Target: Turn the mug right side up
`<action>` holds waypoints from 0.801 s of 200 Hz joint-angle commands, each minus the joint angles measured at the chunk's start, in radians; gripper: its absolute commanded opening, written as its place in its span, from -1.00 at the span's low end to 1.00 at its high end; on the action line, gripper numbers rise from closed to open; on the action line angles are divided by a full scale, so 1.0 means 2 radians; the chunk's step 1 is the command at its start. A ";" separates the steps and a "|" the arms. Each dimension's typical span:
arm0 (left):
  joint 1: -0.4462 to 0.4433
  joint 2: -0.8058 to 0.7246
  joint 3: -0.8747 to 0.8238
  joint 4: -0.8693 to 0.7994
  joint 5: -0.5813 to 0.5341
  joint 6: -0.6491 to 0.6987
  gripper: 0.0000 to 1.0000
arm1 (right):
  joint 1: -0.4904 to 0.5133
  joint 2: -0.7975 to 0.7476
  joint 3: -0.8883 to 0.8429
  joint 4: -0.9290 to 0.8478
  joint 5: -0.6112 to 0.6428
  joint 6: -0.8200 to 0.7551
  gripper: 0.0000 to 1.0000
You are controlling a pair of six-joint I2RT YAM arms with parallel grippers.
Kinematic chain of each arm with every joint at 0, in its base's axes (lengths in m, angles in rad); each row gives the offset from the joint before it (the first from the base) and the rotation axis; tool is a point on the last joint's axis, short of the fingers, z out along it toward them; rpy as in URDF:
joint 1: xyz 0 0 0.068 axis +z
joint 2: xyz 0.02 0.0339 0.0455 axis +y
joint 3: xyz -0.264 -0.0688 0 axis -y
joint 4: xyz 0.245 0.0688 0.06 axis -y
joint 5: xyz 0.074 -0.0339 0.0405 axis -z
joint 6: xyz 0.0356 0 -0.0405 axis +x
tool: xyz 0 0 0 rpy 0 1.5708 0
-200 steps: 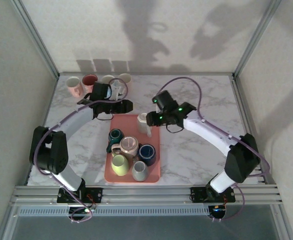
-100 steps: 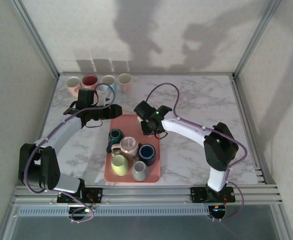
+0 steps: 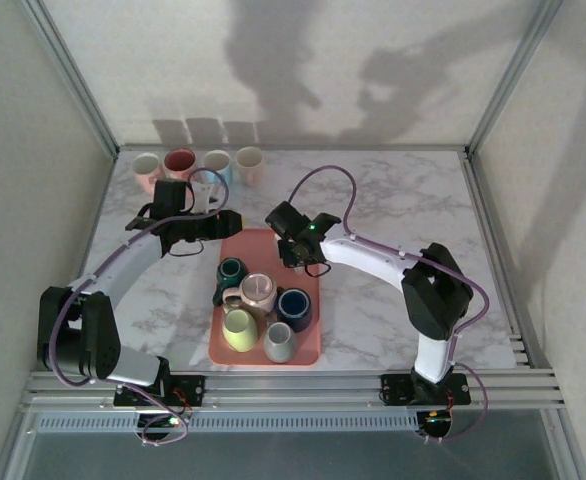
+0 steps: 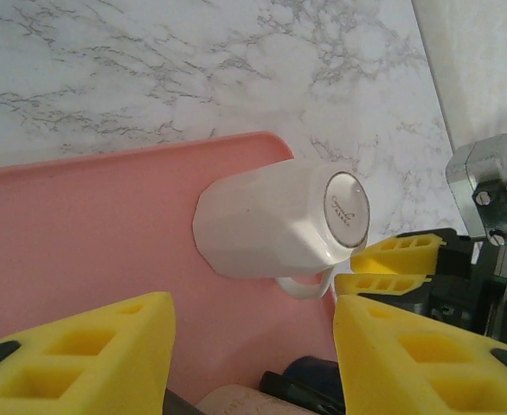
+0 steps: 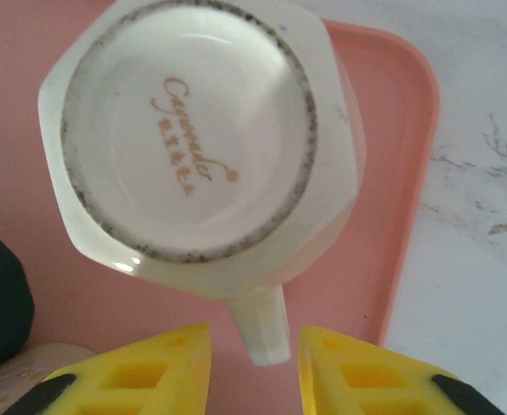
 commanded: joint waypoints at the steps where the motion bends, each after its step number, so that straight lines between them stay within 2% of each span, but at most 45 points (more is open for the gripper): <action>1: 0.005 0.005 -0.004 0.003 0.014 0.003 0.03 | 0.005 0.011 -0.017 0.030 0.018 -0.010 -0.34; 137: 0.005 0.007 -0.002 0.003 0.002 -0.008 0.02 | 0.006 0.021 -0.068 0.125 0.051 -0.059 -0.42; 160: 0.005 0.005 -0.003 0.004 -0.002 -0.010 0.01 | 0.007 0.023 -0.070 0.134 0.048 -0.081 -0.49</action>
